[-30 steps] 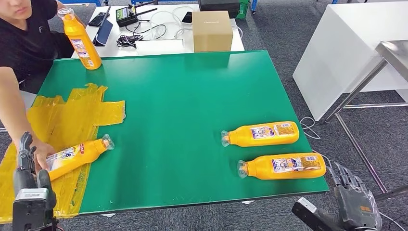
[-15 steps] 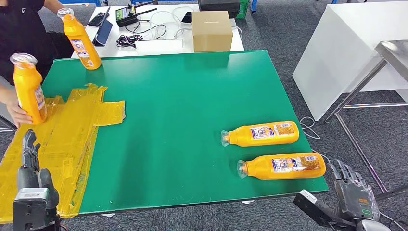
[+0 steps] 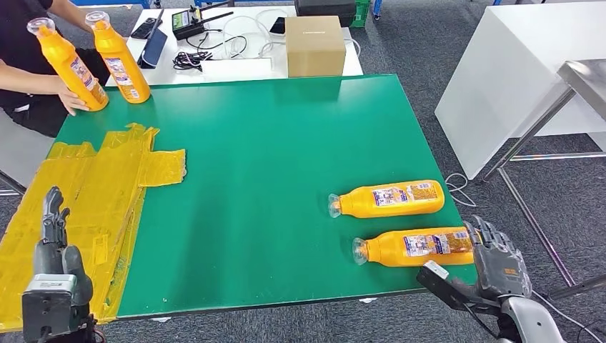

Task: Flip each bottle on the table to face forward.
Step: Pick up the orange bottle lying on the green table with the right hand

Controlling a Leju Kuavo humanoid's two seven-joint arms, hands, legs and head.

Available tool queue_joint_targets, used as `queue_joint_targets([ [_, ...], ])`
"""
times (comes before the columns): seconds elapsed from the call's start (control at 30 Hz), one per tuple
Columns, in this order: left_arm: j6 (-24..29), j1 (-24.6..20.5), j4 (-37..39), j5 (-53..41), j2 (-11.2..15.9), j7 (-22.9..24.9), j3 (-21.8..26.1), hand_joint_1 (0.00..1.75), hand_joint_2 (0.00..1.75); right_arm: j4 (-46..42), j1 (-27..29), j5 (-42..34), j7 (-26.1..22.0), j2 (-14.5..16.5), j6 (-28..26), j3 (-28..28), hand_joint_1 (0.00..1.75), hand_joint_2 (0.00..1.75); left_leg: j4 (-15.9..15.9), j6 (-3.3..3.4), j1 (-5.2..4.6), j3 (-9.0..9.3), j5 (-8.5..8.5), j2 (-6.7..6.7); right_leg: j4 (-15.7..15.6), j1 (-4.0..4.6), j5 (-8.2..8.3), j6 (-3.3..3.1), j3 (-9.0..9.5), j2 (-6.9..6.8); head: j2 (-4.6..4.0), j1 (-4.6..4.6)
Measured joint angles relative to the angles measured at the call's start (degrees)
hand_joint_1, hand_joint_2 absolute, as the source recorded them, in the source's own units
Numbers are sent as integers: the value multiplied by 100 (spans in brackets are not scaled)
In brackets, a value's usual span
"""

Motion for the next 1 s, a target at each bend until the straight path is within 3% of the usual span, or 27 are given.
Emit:
queue_joint_targets([
  [0.67, -29, -39, 69, 326, 38, 8, 1, 0, 0, 823, -422, -310, 156, -491, 285, 752, 0, 175, 0, 0, 0, -5, 0, -1, 0, 0, 0, 0, -2, -1, 0, 0],
  [1.0, -66, -210, 230, 519, 92, 3, -87, 0, 0, 2141, -1281, 14, 143, -516, -80, 1151, 0, 175, 0, 1, 1, 21, 0, 8, -1, 1, 2, 0, 16, 4, 0, 0],
])
